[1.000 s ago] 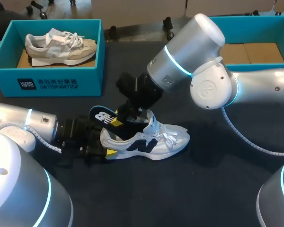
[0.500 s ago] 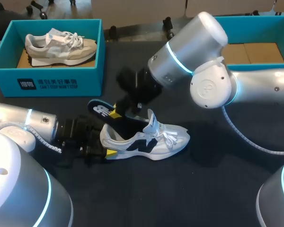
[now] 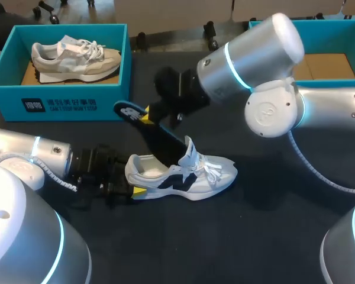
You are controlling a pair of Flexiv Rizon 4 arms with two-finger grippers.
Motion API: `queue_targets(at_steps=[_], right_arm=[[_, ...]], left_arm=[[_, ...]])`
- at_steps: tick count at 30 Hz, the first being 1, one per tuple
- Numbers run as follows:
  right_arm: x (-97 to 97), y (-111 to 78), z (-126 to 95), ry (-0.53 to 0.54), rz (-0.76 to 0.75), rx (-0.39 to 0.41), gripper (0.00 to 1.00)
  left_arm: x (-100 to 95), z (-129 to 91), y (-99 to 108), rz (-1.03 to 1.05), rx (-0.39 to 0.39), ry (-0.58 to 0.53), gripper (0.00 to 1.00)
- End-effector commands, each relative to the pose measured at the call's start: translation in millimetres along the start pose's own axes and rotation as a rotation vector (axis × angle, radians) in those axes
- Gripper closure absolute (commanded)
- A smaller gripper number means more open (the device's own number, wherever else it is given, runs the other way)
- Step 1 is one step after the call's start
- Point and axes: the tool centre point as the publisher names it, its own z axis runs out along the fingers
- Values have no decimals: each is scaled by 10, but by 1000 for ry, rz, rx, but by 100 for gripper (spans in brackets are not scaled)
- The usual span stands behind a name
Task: Take the shoe out of the shoebox, open the shoe tongue, remove and reinsert the insole, then place the shoe into the shoebox
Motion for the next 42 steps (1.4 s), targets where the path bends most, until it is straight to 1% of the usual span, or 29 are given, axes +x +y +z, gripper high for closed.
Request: queue_targets(at_steps=[1, 6, 13, 17, 23, 25, 42], right_arm=[[-69, 42, -152, -15, -21, -5, 100], [-227, 108, -298, -50, -60, -24, 100], [-425, 204, -525, -94, -102, -77, 100], [-550, 264, -669, -120, -119, -83, 100], [-720, 329, -853, -178, -144, -112, 100], [-773, 349, -925, -236, -152, -138, 100], [-773, 349, -925, -236, -152, -138, 100]], left_arm=[[2, 7, -5, -1, -2, -1, 100], [2, 7, -5, -1, -2, -1, 100], [2, 7, -5, -1, -2, -1, 100], [2, 7, -5, -1, -2, -1, 100], [2, 7, -5, -1, -2, -1, 100], [2, 7, -5, -1, -2, -1, 100], [2, 7, -5, -1, -2, -1, 100]])
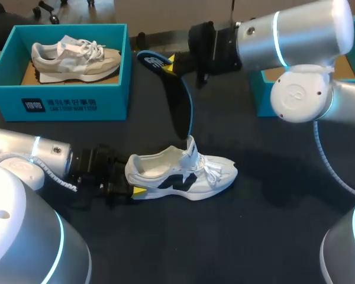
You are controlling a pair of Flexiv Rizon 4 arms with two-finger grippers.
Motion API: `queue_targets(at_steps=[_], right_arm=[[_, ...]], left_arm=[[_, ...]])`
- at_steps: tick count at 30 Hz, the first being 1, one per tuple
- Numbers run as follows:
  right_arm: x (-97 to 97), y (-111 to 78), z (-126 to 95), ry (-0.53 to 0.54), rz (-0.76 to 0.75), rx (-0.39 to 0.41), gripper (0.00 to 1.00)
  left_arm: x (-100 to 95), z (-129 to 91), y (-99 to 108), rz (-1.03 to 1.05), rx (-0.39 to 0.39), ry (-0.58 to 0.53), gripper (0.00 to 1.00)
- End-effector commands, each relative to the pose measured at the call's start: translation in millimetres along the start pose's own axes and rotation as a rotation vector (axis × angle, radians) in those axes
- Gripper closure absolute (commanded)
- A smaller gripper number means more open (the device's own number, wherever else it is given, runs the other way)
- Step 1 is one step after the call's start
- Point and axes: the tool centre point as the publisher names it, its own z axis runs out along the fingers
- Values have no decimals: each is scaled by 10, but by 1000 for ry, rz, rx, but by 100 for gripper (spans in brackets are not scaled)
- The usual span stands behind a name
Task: Take the shoe out of the shoebox, open the shoe tongue, remove and reinsert the insole, then place the shoe into the shoebox
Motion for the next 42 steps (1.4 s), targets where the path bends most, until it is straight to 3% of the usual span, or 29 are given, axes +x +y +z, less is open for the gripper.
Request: queue_targets(at_steps=[1, 3, 13, 25, 34, 42], right_arm=[[11, 1, -3, -2, -1, 0, 100], [11, 1, -3, -2, -1, 0, 100], [-141, 291, -241, 68, 128, -286, 100], [-411, 533, -542, 144, 250, -329, 100], [-660, 760, -837, 234, 342, -423, 100], [-743, 897, -1046, 291, 415, -443, 100]], left_arm=[[2, 7, -5, -1, -2, -1, 100], [2, 7, -5, -1, -2, -1, 100], [2, 7, -5, -1, -2, -1, 100], [2, 7, -5, -1, -2, -1, 100], [2, 7, -5, -1, -2, -1, 100], [2, 7, -5, -1, -2, -1, 100]])
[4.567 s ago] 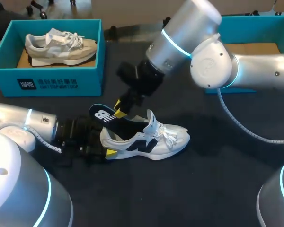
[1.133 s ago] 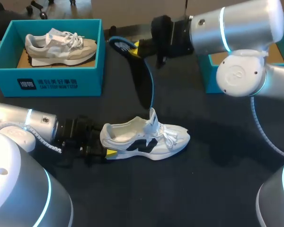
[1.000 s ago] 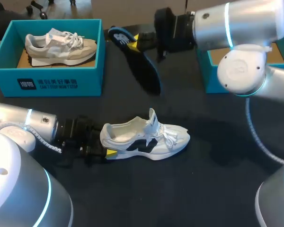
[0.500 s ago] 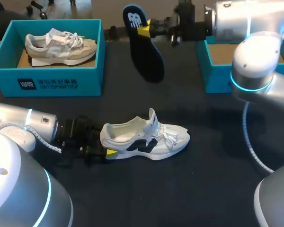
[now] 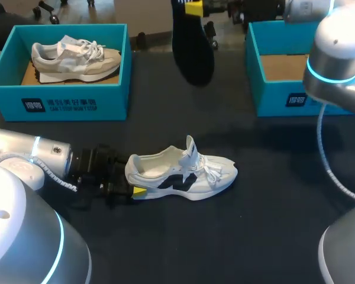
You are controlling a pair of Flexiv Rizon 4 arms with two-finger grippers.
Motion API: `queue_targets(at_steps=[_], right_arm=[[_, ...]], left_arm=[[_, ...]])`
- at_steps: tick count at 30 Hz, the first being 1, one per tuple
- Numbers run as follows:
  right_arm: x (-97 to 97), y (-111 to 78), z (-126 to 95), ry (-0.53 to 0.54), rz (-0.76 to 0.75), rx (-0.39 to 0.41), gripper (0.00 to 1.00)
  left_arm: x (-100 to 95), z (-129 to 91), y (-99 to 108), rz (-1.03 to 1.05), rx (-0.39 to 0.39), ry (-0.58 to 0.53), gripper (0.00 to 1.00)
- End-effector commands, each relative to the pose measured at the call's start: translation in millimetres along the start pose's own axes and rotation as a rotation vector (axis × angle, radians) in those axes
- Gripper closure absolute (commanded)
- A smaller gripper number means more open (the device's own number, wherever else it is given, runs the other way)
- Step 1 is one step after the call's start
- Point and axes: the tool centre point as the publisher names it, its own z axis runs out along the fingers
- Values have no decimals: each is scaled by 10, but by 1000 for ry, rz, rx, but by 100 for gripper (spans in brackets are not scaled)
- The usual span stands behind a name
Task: Take the shoe out of the shoebox, open the shoe tongue, remove and reinsert the insole, then place the shoe into the shoebox
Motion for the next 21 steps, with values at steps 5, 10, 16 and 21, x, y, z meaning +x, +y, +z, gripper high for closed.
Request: queue_targets(at_steps=[5, 10, 16, 21], right_arm=[[60, 148, -79, 43, 68, -40, 100], [187, 132, -70, 22, 111, -65, 100], [419, 172, -16, 16, 167, -96, 100], [543, 141, 22, 7, 204, -109, 100]], left_arm=[[2, 7, -6, -1, -2, -1, 100], [2, 7, -6, -1, -2, -1, 100], [2, 7, -6, -1, -2, -1, 100], [2, 7, -6, -1, -2, -1, 100]])
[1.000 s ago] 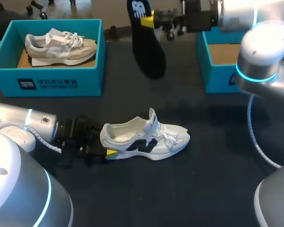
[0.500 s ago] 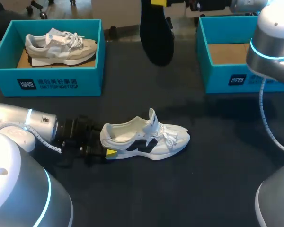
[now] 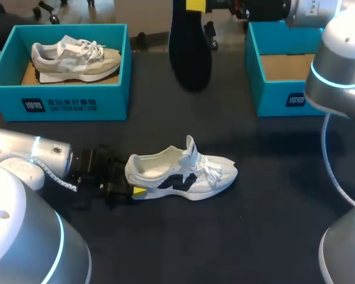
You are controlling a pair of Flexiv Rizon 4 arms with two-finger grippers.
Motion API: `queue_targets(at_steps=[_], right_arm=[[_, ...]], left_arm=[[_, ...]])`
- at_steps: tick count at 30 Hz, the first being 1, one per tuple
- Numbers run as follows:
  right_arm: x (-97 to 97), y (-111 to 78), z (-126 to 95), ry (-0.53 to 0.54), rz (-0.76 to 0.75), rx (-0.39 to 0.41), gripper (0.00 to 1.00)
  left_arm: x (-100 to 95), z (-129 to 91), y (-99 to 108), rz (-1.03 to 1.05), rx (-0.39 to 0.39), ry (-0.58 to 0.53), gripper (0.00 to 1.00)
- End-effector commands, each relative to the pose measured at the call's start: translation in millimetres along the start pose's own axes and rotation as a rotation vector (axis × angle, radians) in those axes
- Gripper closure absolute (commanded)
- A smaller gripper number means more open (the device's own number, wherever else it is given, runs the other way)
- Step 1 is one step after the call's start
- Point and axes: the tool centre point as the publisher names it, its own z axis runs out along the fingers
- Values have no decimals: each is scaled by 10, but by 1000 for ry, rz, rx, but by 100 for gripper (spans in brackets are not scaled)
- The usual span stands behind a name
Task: Take the shoe out of the shoebox, open the shoe tongue, remove and reinsert the insole, then place the shoe into the shoebox
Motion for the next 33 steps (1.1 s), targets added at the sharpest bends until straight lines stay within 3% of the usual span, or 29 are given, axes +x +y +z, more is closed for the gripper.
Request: queue_targets(at_steps=[1, 6, 7, 26, 33], right_arm=[[149, -80, 9, -39, 10, -25, 100], [279, -141, -38, -64, 19, -11, 100], [280, -128, -82, -101, -35, -3, 100], [280, -128, -82, -101, -35, -3, 100], [474, -71, -318, -63, 115, 75, 100]], left_arm=[[2, 7, -5, -1, -2, -1, 100], [2, 7, -5, -1, -2, -1, 100], [2, 7, -5, -1, -2, -1, 100], [2, 7, -5, -1, -2, -1, 100], [2, 7, -5, -1, -2, -1, 100]])
